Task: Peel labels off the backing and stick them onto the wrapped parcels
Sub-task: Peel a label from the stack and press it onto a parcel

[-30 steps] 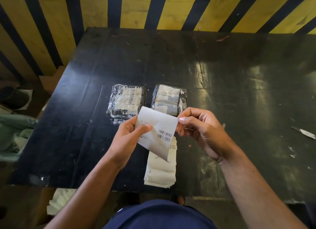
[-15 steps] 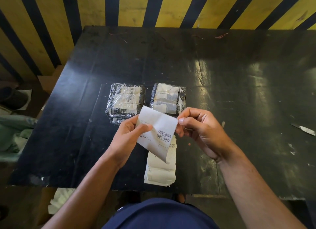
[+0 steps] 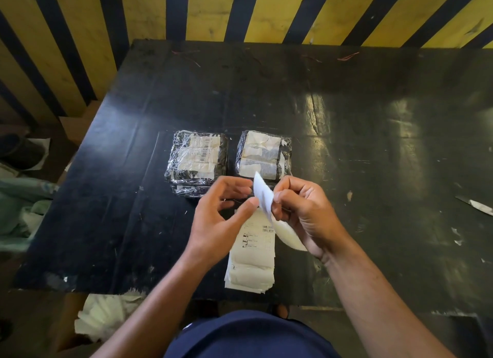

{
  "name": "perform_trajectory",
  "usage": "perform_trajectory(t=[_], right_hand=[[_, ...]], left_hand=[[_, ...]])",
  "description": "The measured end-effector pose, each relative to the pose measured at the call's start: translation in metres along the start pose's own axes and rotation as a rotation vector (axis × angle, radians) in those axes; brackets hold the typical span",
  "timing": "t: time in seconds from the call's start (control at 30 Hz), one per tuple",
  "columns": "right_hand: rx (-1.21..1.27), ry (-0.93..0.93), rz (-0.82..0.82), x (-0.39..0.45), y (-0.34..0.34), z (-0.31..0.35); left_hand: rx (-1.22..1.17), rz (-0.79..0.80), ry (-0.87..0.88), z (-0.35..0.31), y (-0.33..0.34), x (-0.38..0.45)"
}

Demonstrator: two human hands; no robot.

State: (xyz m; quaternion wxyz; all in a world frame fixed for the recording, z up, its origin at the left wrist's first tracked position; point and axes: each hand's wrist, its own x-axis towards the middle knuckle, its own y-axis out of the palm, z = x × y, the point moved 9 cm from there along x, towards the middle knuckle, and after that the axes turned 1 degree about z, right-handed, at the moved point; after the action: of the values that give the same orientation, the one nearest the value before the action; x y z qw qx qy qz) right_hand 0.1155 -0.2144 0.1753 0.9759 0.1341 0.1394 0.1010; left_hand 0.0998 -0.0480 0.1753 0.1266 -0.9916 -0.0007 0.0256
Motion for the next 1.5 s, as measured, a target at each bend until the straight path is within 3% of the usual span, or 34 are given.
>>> perform_trajectory(t=[0.1, 0.4, 0.57, 0.8, 1.3, 1.5], right_hand=[[-0.002, -0.019, 0.032, 0.0, 0.004, -0.003], [-0.08, -0.026, 0.049, -0.002, 0.002, -0.006], [-0.127, 0.047, -0.072, -0.002, -0.008, -0.017], [0.116, 0.128, -0.243, 0.001, -0.036, -0.04], [0.481, 0.228, -0.629, -0.012, -0.128, -0.082], [0.47, 0.098, -0.727, -0.021, -0.173, -0.079]], left_hand=[[-0.12, 0.108, 0.036, -0.011, 0.017, -0.005], [-0.237, 0.071, -0.11, 0.003, 0.014, -0.006], [-0.308, -0.039, -0.258, 0.024, 0.007, -0.005], [-0.549, -0.176, -0.479, 0.057, -0.006, -0.005], [-0.768, -0.488, -0.522, 0.087, -0.054, 0.002], [-0.755, -0.544, -0.498, 0.09, -0.073, 0.005]])
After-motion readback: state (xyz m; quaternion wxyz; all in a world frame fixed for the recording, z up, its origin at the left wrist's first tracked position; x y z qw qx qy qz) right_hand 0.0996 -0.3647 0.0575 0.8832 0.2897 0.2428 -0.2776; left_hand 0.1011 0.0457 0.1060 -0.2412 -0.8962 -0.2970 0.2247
